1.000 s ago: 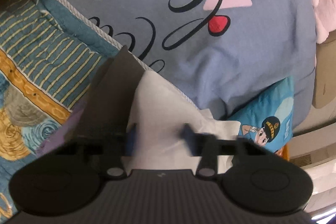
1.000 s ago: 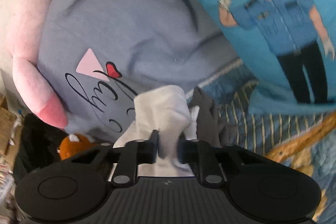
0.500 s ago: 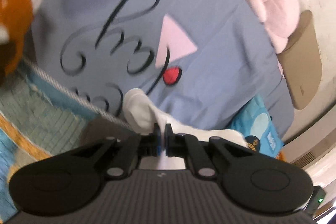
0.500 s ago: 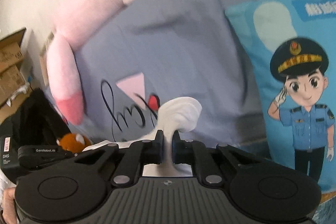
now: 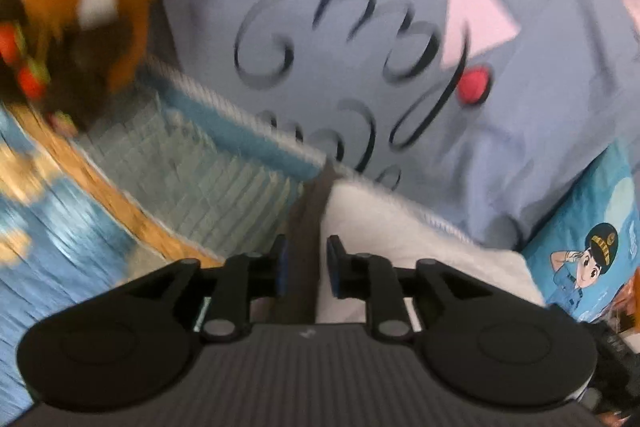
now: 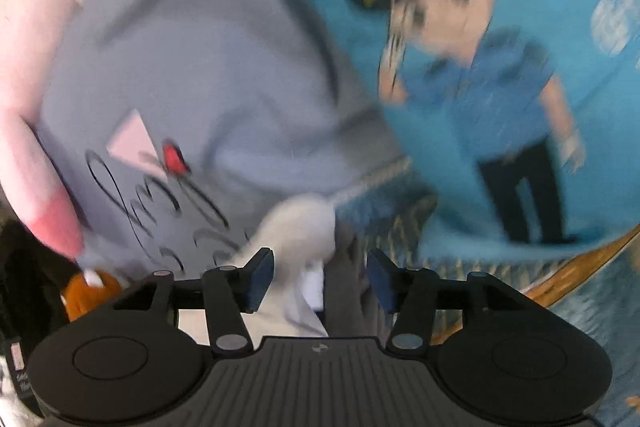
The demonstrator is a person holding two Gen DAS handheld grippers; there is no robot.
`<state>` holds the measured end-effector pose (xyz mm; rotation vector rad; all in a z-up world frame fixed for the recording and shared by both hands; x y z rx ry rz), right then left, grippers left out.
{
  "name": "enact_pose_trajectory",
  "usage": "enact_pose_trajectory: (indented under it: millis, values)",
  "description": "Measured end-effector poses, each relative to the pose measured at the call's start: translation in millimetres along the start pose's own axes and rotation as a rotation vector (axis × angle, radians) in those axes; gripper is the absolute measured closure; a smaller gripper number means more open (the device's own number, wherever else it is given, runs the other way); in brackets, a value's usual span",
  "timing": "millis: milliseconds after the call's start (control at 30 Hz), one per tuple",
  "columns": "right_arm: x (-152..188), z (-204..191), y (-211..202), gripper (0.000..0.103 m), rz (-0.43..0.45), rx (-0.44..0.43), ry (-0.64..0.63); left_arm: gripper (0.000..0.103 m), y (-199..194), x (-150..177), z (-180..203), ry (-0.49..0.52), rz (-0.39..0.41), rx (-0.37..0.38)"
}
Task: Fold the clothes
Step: 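Open both grippers and release the T-shirt on top of the stack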
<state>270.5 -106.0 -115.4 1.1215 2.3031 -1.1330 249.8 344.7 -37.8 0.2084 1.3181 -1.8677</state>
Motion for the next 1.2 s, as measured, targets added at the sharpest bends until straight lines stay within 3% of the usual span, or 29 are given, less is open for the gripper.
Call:
enact_pose_trajectory:
  millis: [100, 200, 233, 333, 467, 533, 600, 733, 867, 967, 1033, 1100, 1200]
  values:
    - [11.0, -15.2, -35.3, 0.051, 0.043, -0.044, -0.117, 0.061, -47.3, -5.4, 12.1, 0.081, 0.061, 0.091]
    - [33.1, -31.3, -59.0, 0.051, 0.023, -0.082, -0.243, 0.032, -77.8, 3.7, 39.9, 0.227, -0.008, 0.23]
    - [39.7, -29.4, -60.5, 0.051, 0.011, -0.079, -0.228, 0.022, -84.1, 9.6, 47.9, 0.27, -0.034, 0.25]
    - [58.2, -19.1, -61.8, 0.049, -0.027, -0.06, -0.146, 0.021, -89.2, 30.2, 62.8, 0.333, -0.08, 0.268]
    - [82.9, -5.5, -63.5, 0.049, -0.078, -0.034, -0.036, 0.021, -69.8, 53.0, 60.2, 0.291, -0.142, 0.306]
    - [95.3, 1.3, -64.4, 0.052, -0.103, -0.021, 0.019, 0.021, -52.1, 65.6, 55.0, 0.31, -0.181, 0.221]
    - [105.4, 1.7, -51.6, 0.057, -0.151, 0.037, -0.017, 0.013, -33.5, 78.6, 49.0, 0.336, -0.22, 0.117]
    - [115.1, 1.6, -37.2, 0.057, -0.178, 0.086, -0.072, 0.001, -16.1, 88.0, 31.0, 0.284, -0.259, 0.093]
    - [111.3, -8.4, -33.2, 0.044, -0.184, 0.153, -0.193, 0.0, -19.2, 88.0, 38.0, 0.304, -0.247, 0.063]
    - [101.1, -11.1, -39.0, 0.042, -0.203, 0.165, -0.214, 0.001, -33.6, 87.5, 50.3, 0.317, -0.212, 0.042]
    - [98.1, -17.7, -58.3, 0.041, -0.166, 0.162, -0.241, 0.001, -48.5, 87.5, 56.3, 0.333, -0.184, 0.036]
    - [98.2, -26.9, -80.7, 0.025, -0.129, 0.164, -0.296, 0.0, -75.5, 90.2, 60.8, 0.389, -0.145, 0.015]
    - [108.6, -45.1, -110.6, 0.009, -0.144, 0.189, -0.434, 0.0, -116.2, 99.4, 63.6, 0.488, -0.087, -0.049]
Point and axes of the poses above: each gripper's, at about its wrist camera, not at the fingertips, and y roughly the way its jaws point, z to its right, x to its underside, the point moved 1 cm from there along y, roughly the way its jaws point, and after that the axes turned 2 degrees about y, right-handed, at the moved point
